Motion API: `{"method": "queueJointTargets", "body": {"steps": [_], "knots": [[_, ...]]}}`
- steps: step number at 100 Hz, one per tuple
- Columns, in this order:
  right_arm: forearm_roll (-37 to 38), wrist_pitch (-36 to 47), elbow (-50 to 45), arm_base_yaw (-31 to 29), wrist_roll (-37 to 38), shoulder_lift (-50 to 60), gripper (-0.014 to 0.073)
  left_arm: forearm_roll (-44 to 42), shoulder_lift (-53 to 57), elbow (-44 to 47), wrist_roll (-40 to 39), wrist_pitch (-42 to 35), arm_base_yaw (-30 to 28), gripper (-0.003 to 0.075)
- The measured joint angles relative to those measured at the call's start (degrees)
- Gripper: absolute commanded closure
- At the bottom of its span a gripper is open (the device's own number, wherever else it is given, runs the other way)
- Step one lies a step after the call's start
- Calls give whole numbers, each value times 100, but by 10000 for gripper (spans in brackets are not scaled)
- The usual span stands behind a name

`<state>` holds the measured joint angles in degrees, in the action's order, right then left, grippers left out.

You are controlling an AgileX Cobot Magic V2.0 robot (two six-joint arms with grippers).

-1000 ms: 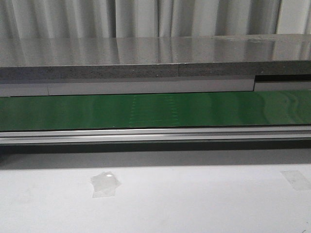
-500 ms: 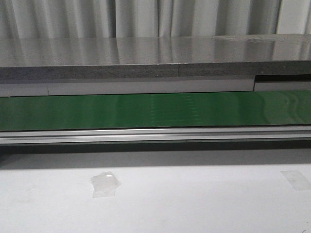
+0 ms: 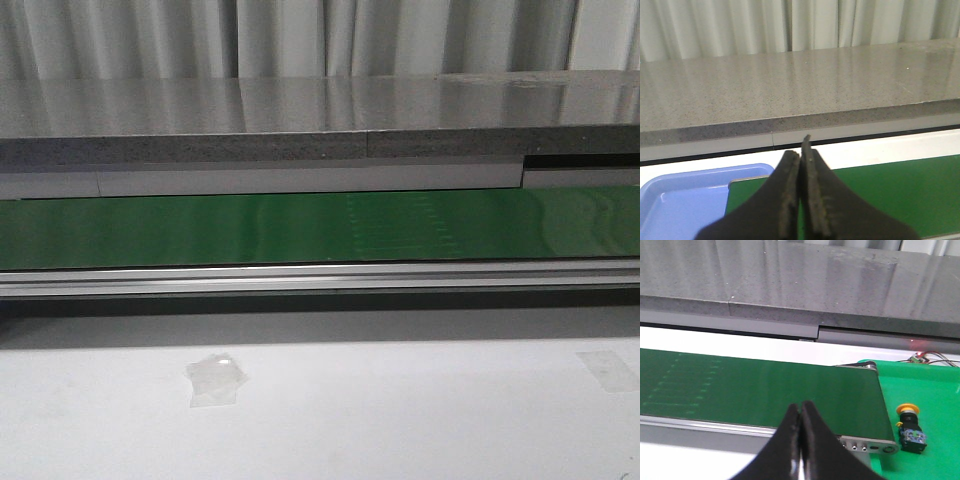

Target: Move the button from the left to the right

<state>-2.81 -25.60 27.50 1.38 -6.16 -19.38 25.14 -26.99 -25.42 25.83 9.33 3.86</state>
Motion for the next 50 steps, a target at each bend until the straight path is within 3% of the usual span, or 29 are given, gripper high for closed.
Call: {"method": "queueJointTargets", "body": {"steps": [22, 50], "knots": [[416, 537, -665, 328, 506, 296, 662, 0, 0, 0, 0, 0, 0, 740], [454, 1525, -1819, 357, 616, 1293, 662, 0, 0, 0, 0, 0, 0, 740]]}}
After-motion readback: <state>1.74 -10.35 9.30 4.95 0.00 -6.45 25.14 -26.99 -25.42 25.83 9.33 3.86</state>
